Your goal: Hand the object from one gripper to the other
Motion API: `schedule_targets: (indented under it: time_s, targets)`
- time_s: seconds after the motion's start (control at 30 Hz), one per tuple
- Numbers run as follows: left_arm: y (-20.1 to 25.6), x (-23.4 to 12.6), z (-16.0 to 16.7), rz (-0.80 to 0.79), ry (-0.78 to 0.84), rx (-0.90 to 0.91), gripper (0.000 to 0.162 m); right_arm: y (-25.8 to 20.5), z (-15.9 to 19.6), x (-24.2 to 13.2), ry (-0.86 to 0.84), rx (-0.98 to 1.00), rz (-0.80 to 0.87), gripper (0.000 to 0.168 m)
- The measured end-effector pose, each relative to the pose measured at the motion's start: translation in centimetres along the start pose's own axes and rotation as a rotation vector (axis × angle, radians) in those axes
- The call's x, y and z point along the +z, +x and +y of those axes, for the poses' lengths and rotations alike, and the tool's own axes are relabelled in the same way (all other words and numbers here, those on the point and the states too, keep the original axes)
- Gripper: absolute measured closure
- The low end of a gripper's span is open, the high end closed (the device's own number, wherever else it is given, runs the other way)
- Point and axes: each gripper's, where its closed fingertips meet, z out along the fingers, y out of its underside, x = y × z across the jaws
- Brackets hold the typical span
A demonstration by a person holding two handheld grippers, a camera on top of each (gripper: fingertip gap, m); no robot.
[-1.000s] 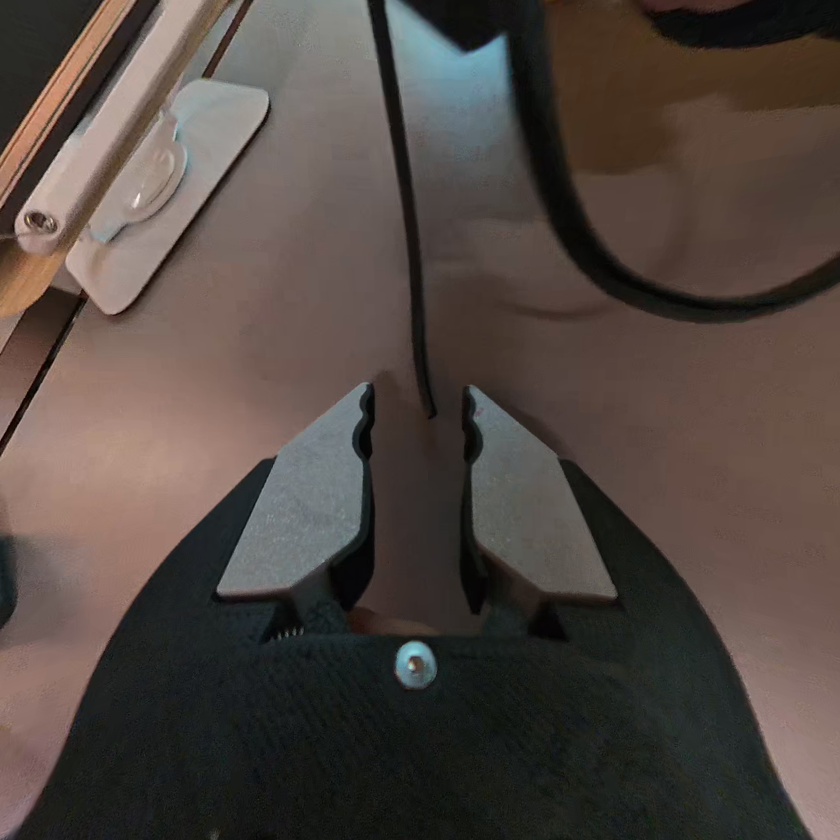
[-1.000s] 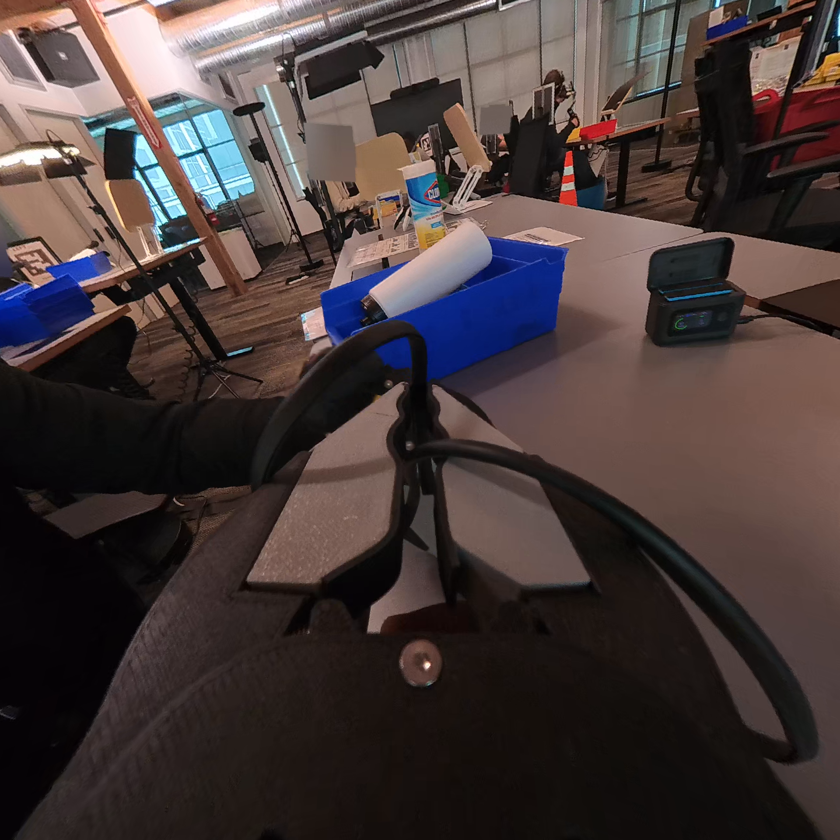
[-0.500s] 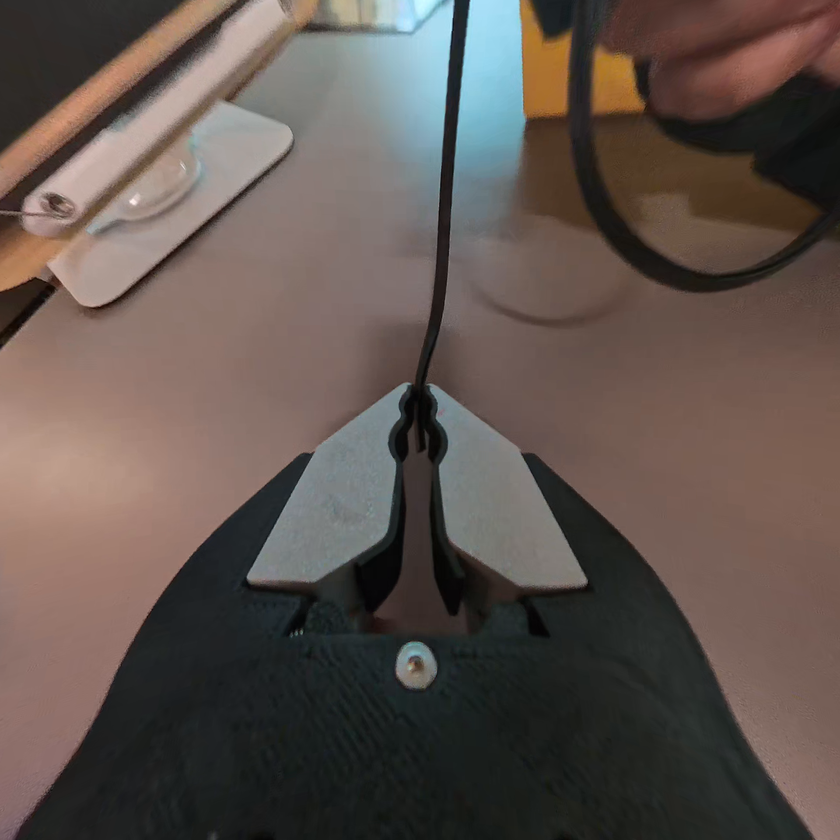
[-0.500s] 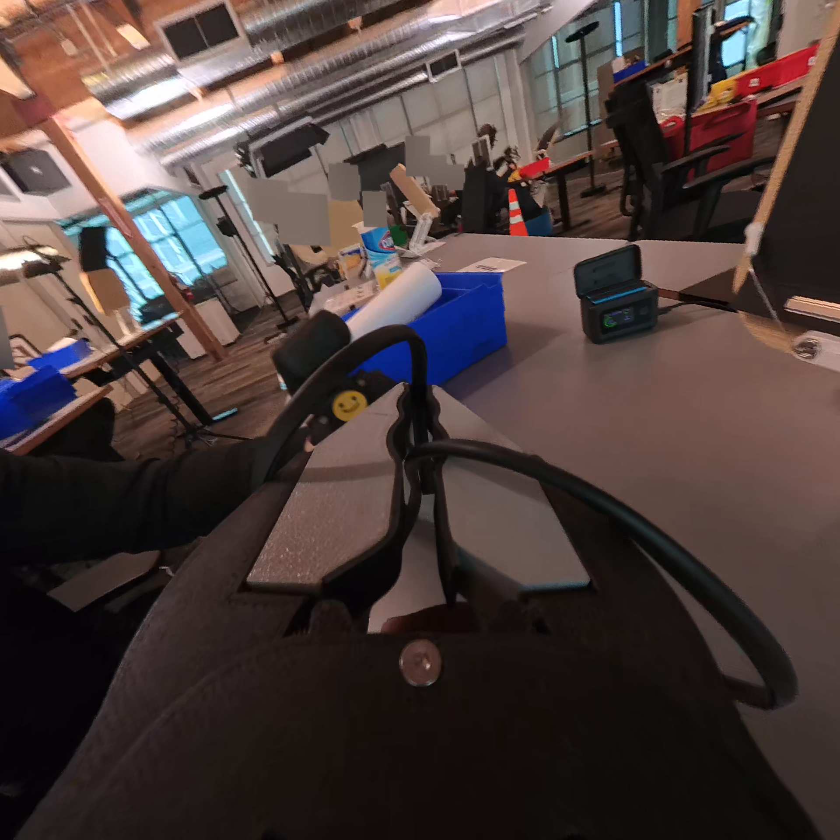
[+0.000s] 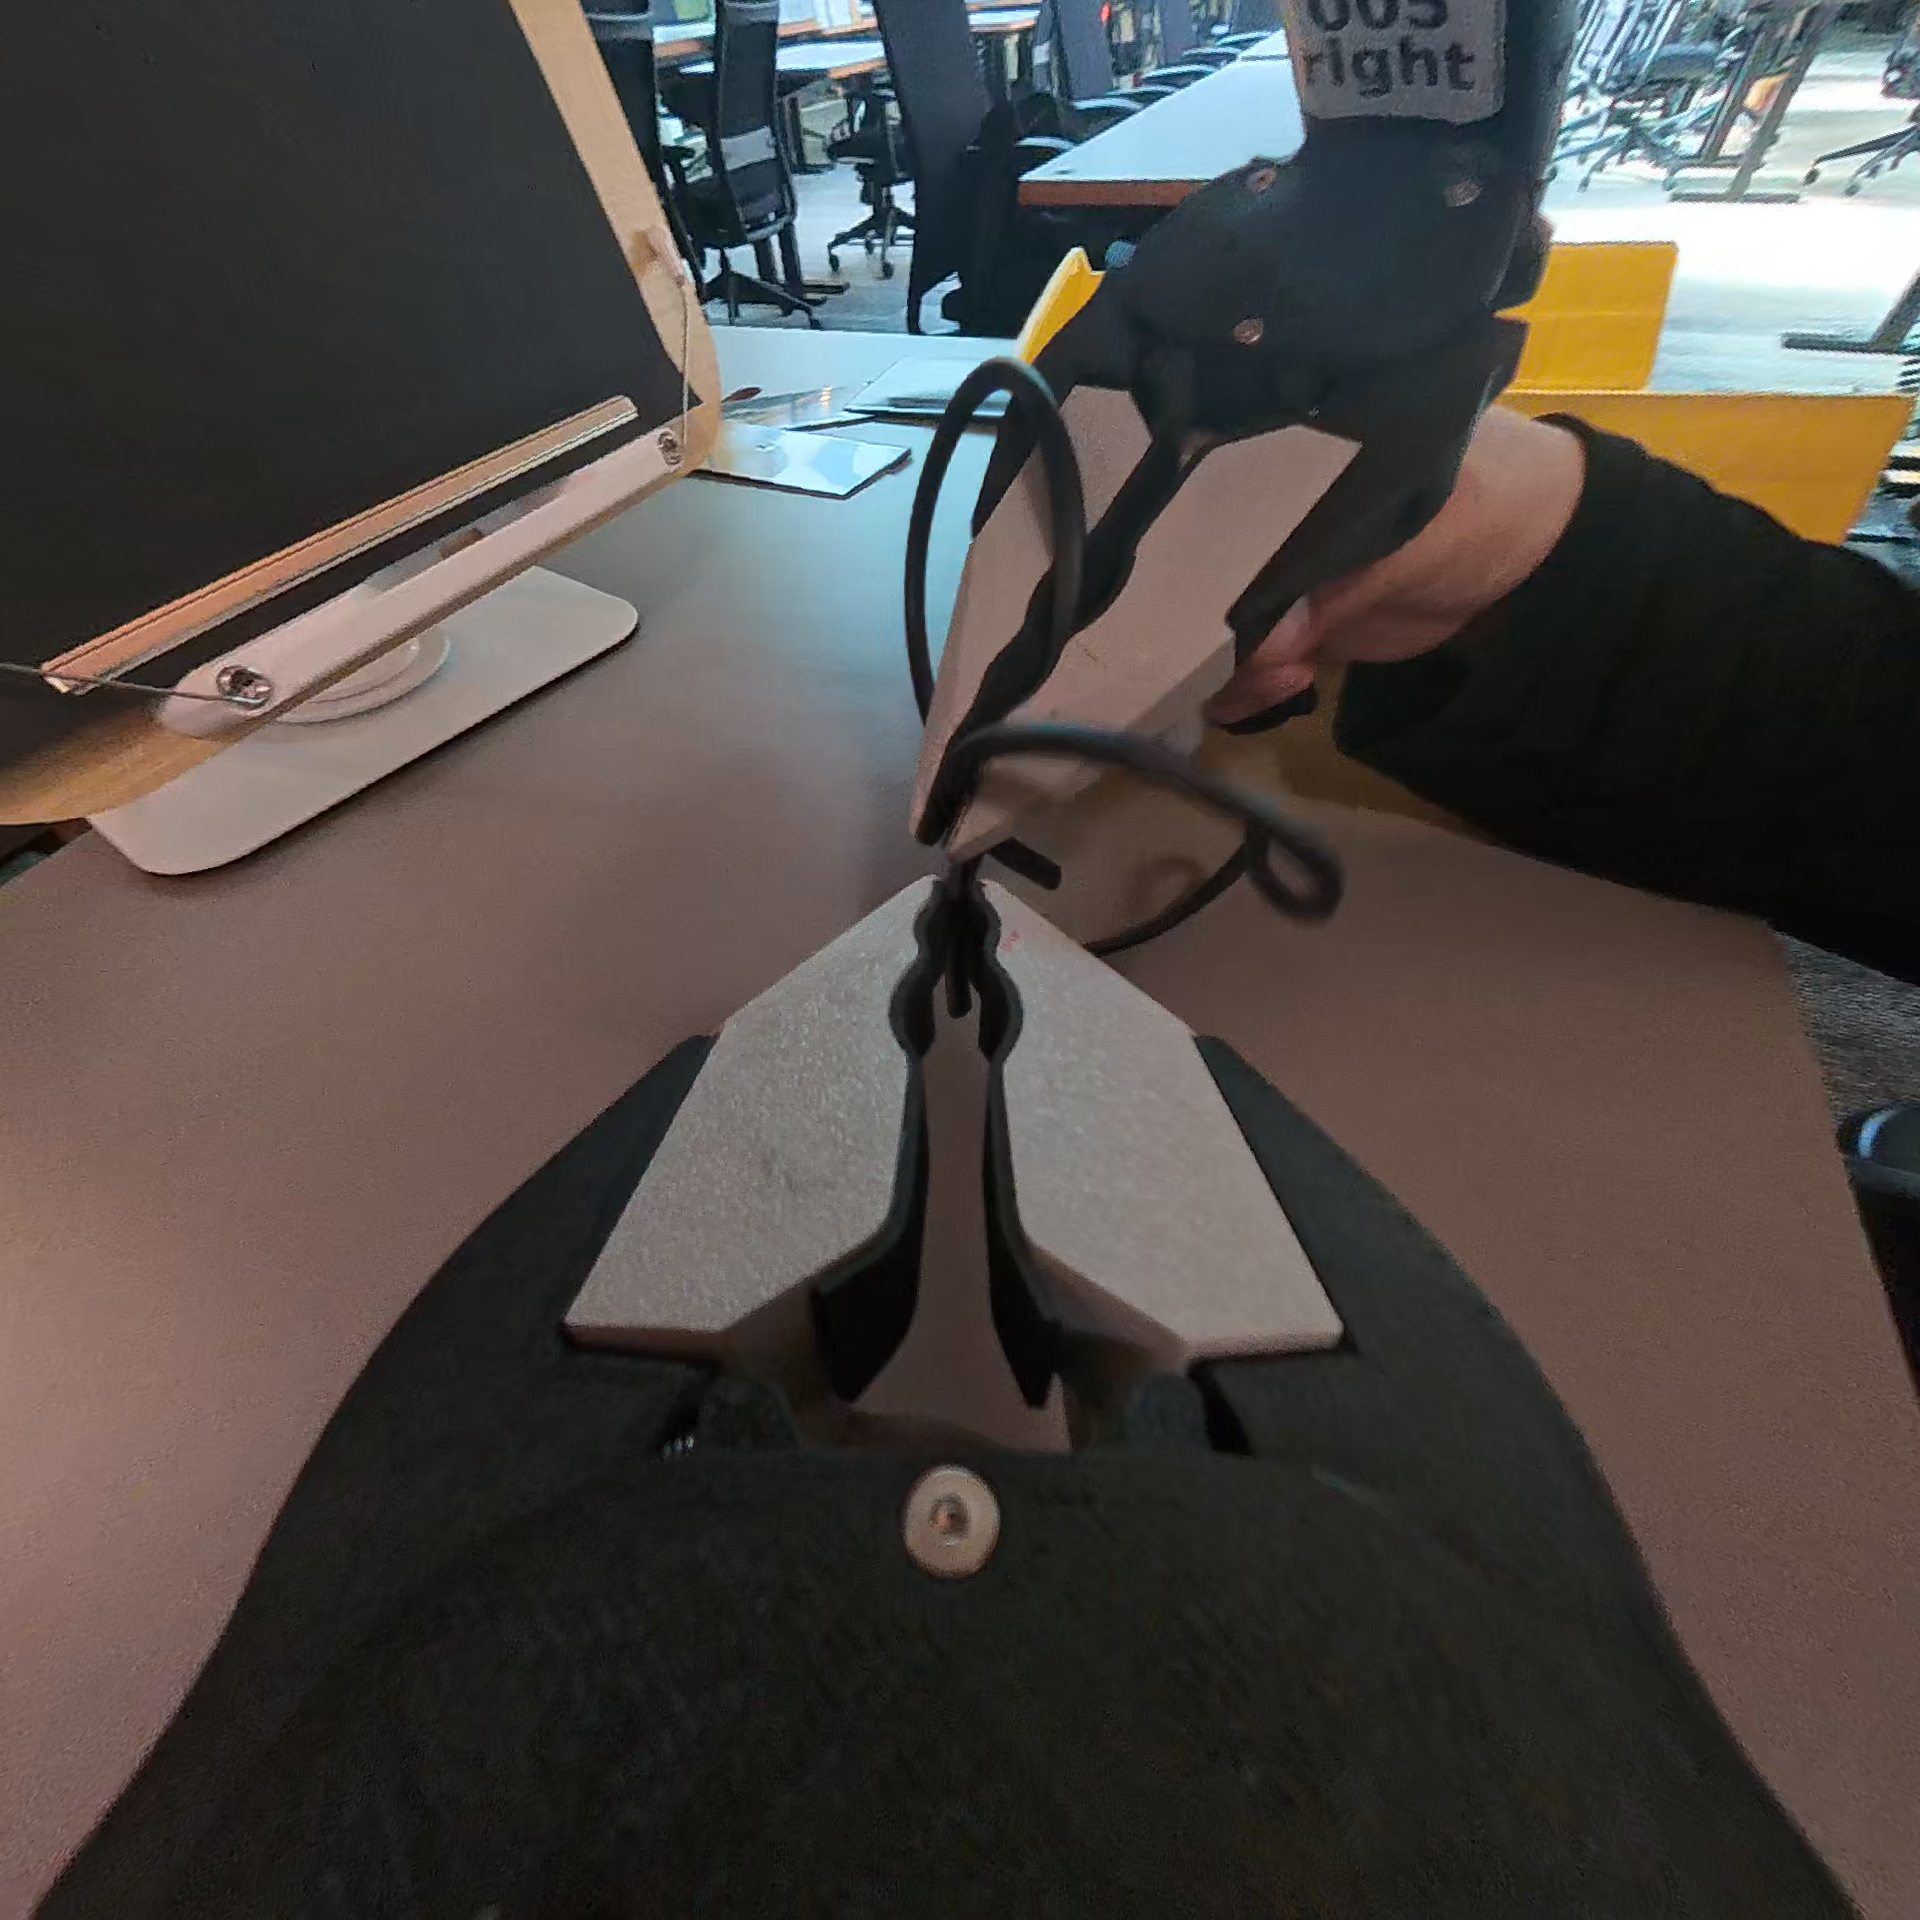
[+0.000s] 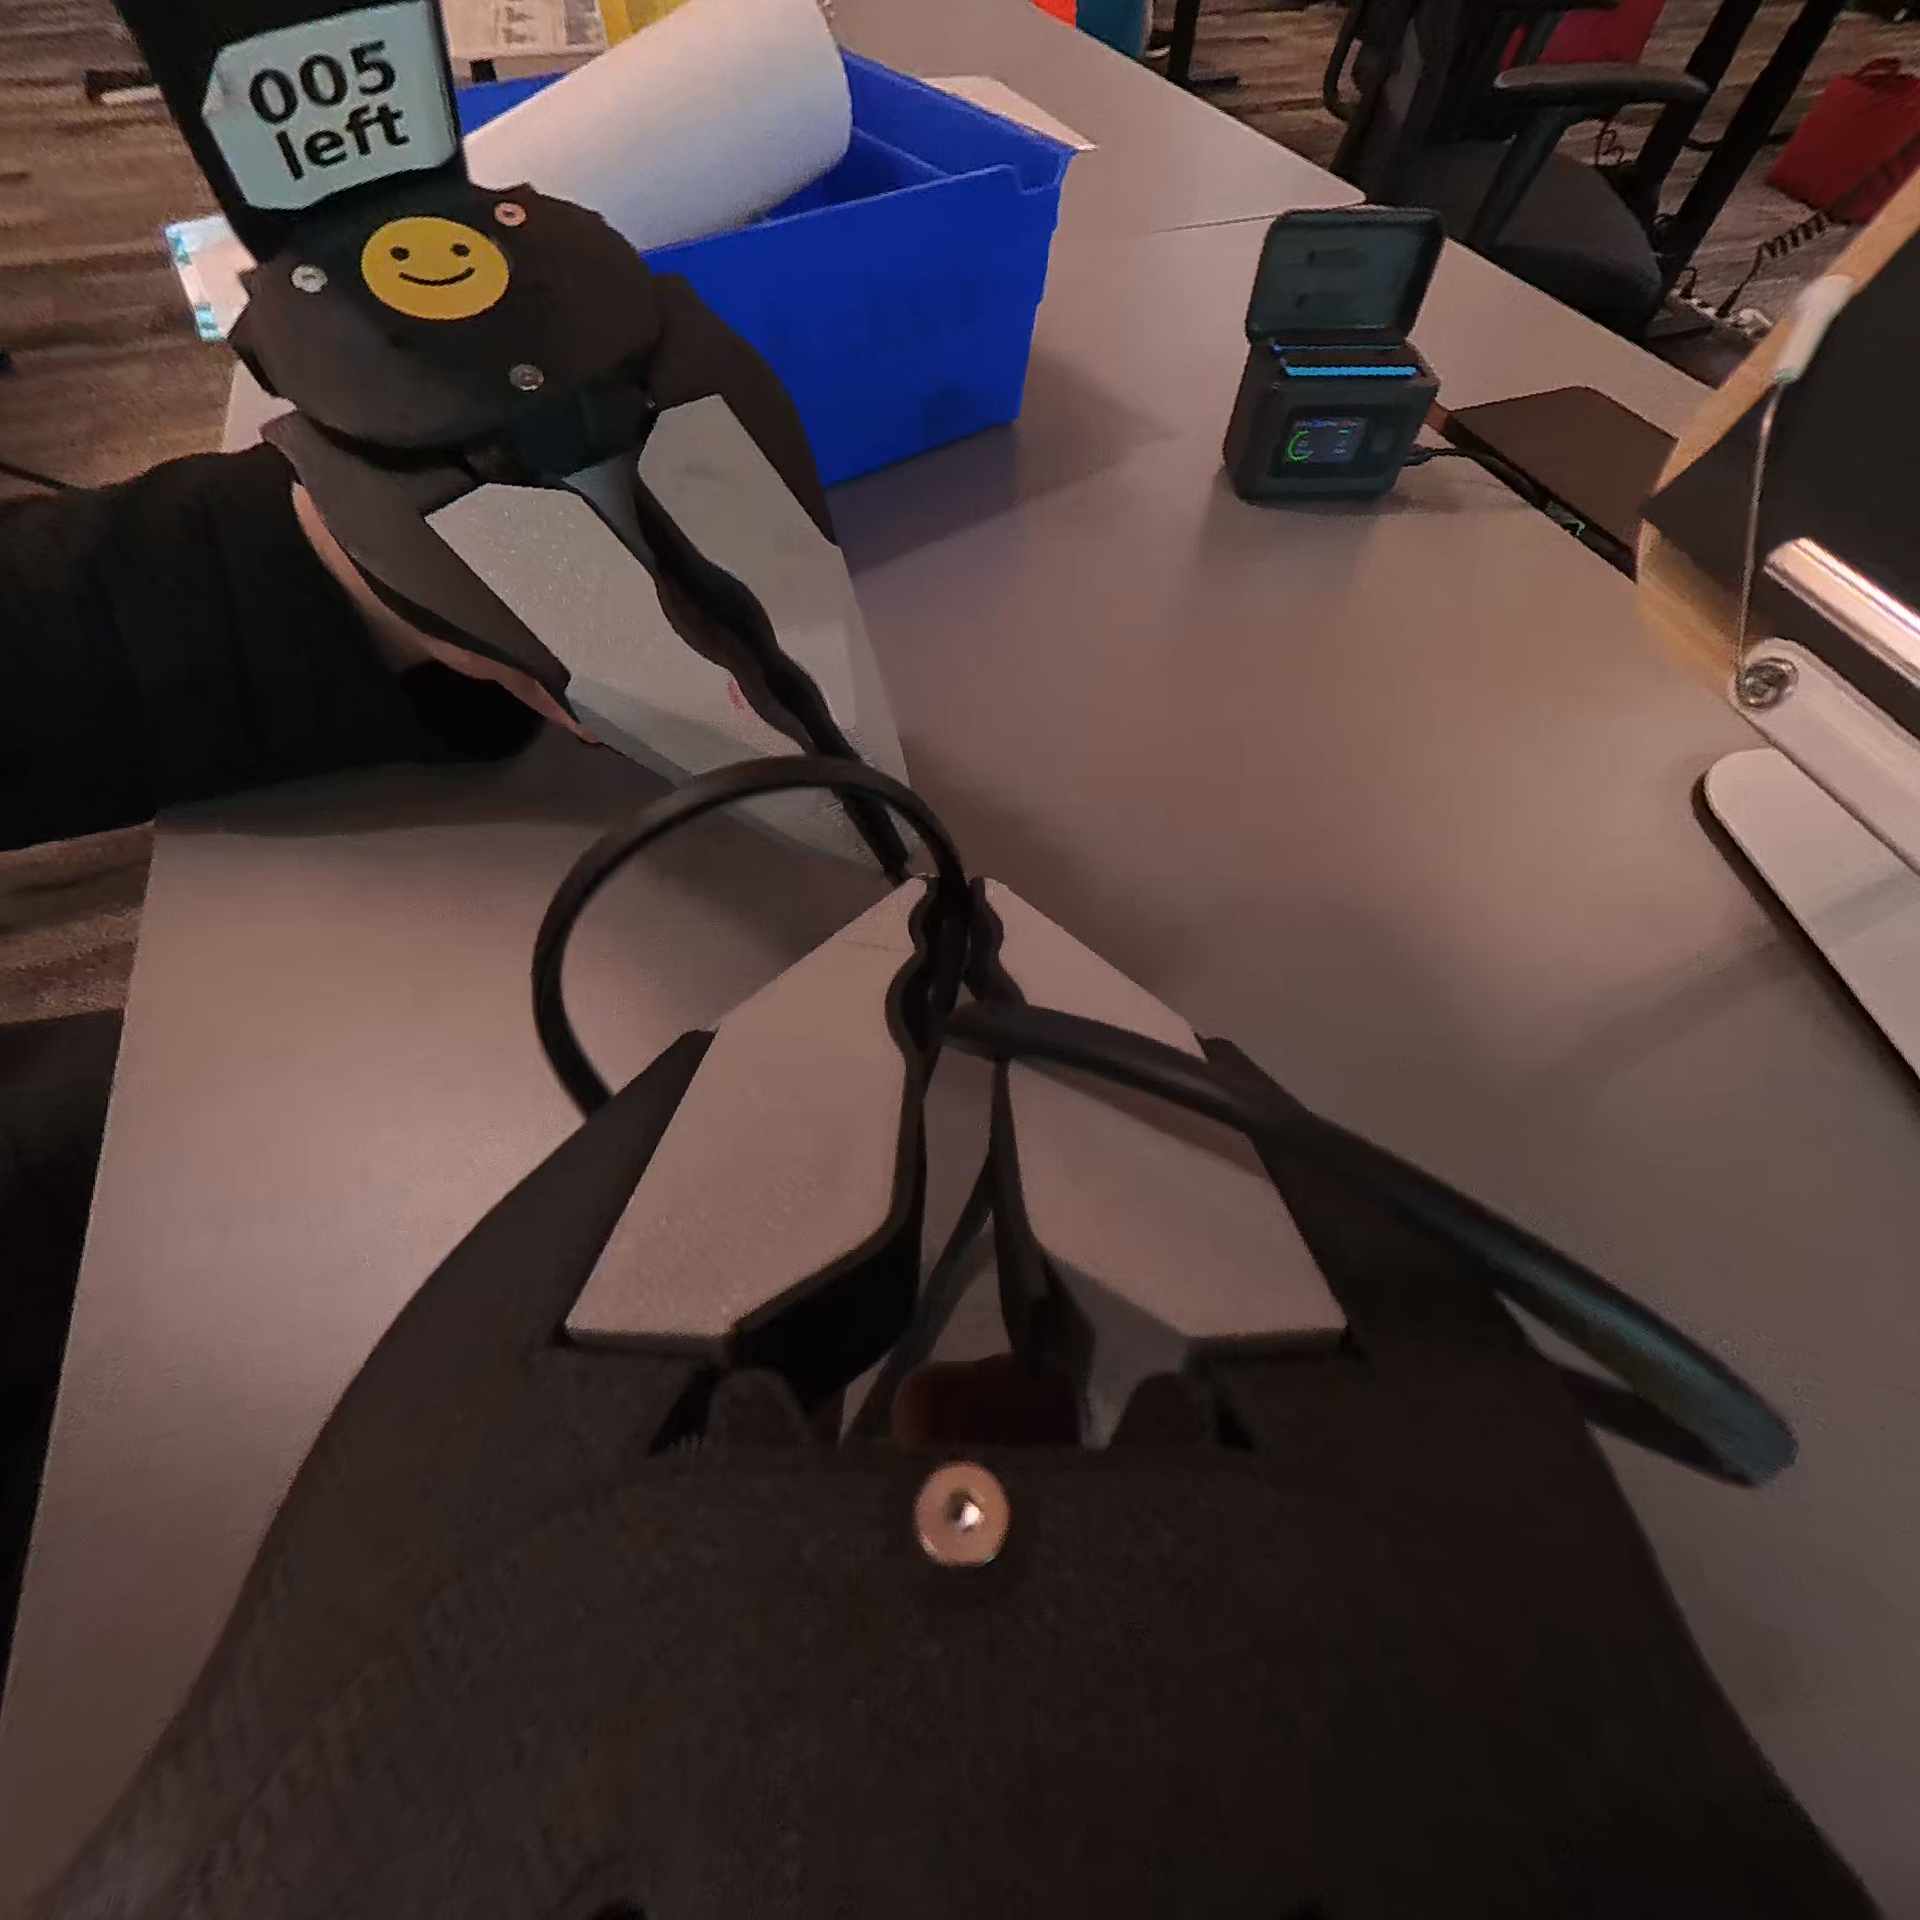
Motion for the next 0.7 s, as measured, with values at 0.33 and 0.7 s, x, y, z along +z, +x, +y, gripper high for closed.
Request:
schedule_targets:
  time_s: [0.33,0.7]
  targets:
    - [0.0,-0.3,-0.2,-0.007,0.003,0.014,0.162,-0.4,0.0,-0.5,-0.005,-0.093,0.016,0.154]
    - [0.4,-0.9,-1.2,0.040,0.057,-0.040,0.162,0.0,1.6,1.0,-0.113,-0.205,0.101,0.168]
